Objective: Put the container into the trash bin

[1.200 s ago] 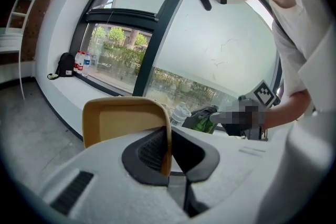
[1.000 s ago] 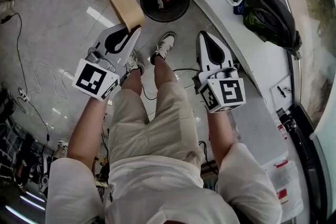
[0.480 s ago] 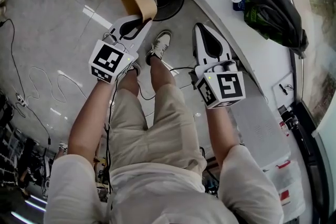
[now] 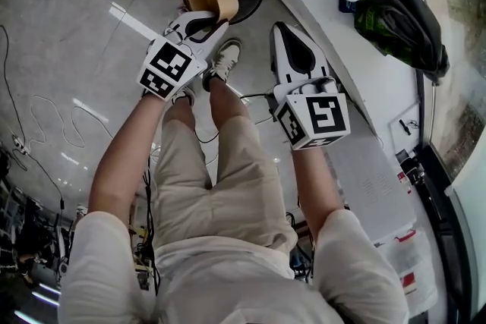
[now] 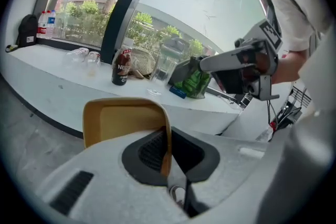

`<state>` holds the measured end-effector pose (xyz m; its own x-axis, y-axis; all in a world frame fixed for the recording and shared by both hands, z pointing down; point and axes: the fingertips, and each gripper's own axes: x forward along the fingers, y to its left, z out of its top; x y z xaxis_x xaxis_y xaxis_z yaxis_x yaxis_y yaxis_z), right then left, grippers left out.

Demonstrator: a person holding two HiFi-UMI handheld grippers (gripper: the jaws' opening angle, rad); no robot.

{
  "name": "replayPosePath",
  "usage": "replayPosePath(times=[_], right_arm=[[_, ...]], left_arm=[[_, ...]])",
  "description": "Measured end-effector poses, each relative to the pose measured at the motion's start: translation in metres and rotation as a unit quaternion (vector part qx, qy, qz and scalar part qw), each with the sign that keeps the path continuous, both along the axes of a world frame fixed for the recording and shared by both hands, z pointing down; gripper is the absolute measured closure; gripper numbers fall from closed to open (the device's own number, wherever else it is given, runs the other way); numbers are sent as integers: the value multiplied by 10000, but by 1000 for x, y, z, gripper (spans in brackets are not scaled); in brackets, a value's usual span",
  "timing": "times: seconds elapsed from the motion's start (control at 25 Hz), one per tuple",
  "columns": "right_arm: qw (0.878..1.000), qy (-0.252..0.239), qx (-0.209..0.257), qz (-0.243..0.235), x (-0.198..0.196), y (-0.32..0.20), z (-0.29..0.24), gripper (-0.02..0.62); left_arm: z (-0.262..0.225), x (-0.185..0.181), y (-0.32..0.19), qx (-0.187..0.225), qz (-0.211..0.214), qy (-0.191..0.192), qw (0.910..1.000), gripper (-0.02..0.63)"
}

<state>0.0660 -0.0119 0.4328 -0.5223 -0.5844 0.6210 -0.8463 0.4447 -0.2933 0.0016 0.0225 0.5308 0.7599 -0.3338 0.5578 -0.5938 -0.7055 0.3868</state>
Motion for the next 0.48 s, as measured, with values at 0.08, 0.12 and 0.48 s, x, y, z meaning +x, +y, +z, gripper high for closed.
replayPosePath(times=[0.08, 0.12, 0.48], right_arm=[[10000, 25, 20, 8, -1, -1, 2, 594], [10000, 38, 51, 18, -1, -2, 2, 594], [9996, 131, 203, 116, 5, -1, 5, 594]], left_arm=[[12, 5, 3, -50, 160, -52, 9998, 584], [19, 6, 5, -82, 247, -92, 9996, 586], [68, 20, 14, -328, 1114, -462, 9922, 586]])
